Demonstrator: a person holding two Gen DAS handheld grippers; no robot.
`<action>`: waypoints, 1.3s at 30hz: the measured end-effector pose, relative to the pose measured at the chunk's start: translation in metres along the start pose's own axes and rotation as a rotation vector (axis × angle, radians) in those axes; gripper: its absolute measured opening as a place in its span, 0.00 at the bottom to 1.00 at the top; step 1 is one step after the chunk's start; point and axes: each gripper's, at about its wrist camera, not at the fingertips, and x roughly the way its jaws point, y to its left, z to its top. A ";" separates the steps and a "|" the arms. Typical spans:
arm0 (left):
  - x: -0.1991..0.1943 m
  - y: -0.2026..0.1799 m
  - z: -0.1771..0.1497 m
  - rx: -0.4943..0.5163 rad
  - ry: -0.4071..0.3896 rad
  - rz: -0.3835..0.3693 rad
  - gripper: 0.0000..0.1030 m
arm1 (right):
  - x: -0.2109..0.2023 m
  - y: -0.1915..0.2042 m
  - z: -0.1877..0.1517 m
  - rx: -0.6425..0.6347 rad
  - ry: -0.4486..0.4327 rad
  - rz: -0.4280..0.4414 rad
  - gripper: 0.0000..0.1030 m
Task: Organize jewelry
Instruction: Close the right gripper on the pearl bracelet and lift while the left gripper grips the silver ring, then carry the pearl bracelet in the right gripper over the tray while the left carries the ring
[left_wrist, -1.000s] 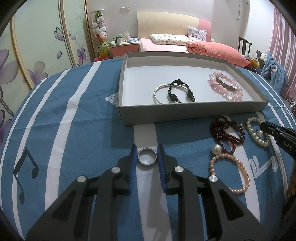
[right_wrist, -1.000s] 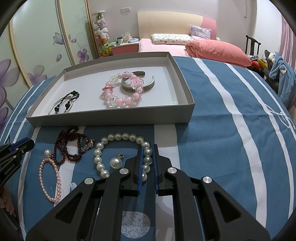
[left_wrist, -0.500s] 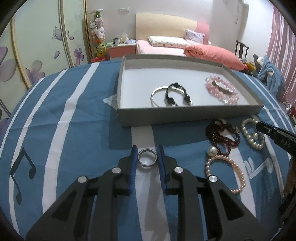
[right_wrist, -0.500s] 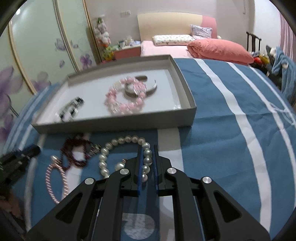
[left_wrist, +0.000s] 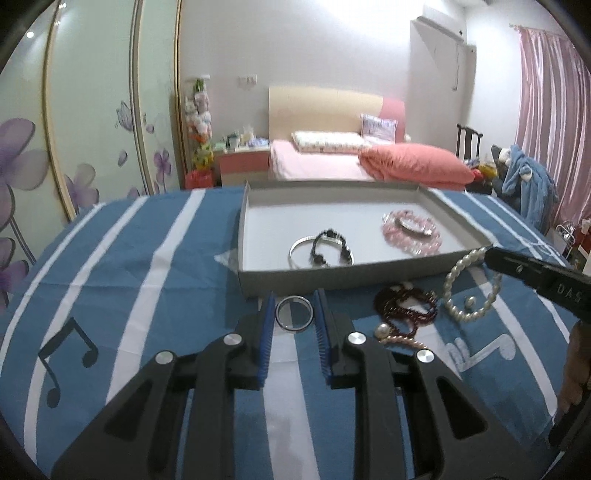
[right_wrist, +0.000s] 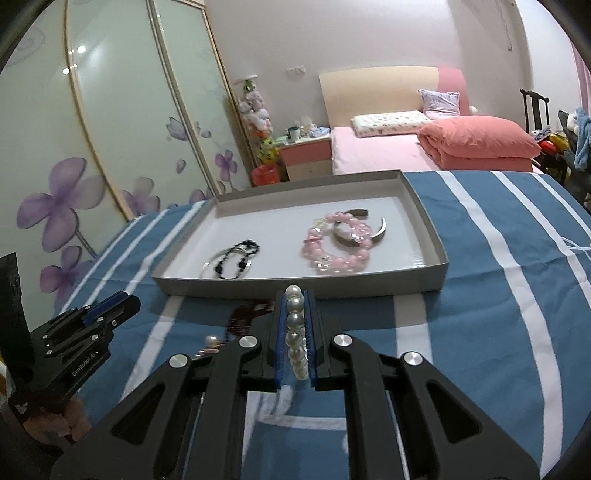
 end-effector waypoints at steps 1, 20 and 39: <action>-0.004 -0.002 0.000 0.002 -0.015 0.006 0.21 | -0.002 0.001 -0.001 0.002 -0.005 0.005 0.10; -0.057 -0.029 0.005 0.005 -0.199 0.031 0.21 | -0.050 0.023 0.001 0.005 -0.185 0.007 0.10; -0.070 -0.038 0.037 -0.019 -0.291 0.028 0.21 | -0.073 0.037 0.020 -0.063 -0.402 -0.096 0.10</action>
